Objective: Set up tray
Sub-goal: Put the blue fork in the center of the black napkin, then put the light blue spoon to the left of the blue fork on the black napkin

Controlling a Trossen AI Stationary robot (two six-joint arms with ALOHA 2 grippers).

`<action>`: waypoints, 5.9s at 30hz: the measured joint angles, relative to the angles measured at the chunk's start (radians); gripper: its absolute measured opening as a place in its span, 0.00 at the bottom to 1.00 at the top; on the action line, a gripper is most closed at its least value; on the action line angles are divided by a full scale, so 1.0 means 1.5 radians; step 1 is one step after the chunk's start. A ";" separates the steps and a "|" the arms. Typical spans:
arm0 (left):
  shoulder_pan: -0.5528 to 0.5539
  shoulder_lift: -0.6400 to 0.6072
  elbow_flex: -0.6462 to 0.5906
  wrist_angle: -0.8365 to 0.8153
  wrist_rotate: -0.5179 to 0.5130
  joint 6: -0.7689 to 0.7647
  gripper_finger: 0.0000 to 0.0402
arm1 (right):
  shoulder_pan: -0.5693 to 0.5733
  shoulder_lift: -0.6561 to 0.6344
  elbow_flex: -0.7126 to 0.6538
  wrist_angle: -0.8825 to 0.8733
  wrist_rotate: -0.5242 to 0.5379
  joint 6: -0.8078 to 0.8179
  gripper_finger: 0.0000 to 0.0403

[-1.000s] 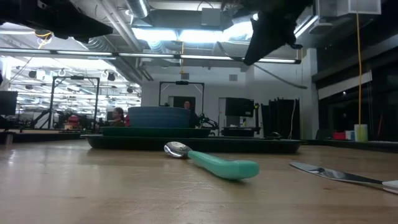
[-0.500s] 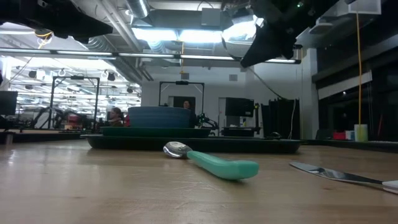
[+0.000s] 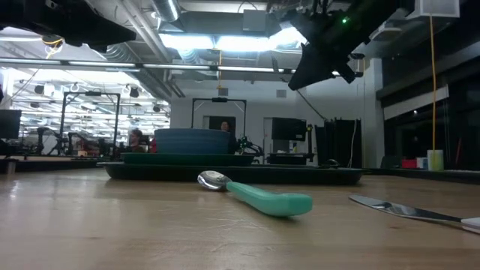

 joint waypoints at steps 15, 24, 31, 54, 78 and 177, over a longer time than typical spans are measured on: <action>0.000 0.000 0.000 0.000 0.000 0.000 0.01 | -0.106 0.013 0.001 -0.004 -0.071 0.129 0.05; 0.000 0.000 0.000 0.000 0.000 0.000 0.01 | -0.121 0.108 0.114 -0.108 -0.094 0.146 0.03; 0.000 0.000 0.000 0.000 0.000 0.000 0.01 | -0.155 0.198 0.259 -0.336 -0.088 0.235 0.04; 0.000 0.000 0.000 0.000 0.000 0.000 0.01 | -0.235 0.352 0.372 -0.414 -0.198 0.353 0.04; 0.000 0.000 0.000 -0.002 0.003 -0.001 0.01 | -0.269 0.422 0.372 -0.419 -0.195 0.354 0.04; 0.000 0.000 0.000 -0.009 0.005 -0.006 0.01 | -0.229 0.435 0.525 -0.561 -0.103 0.213 0.07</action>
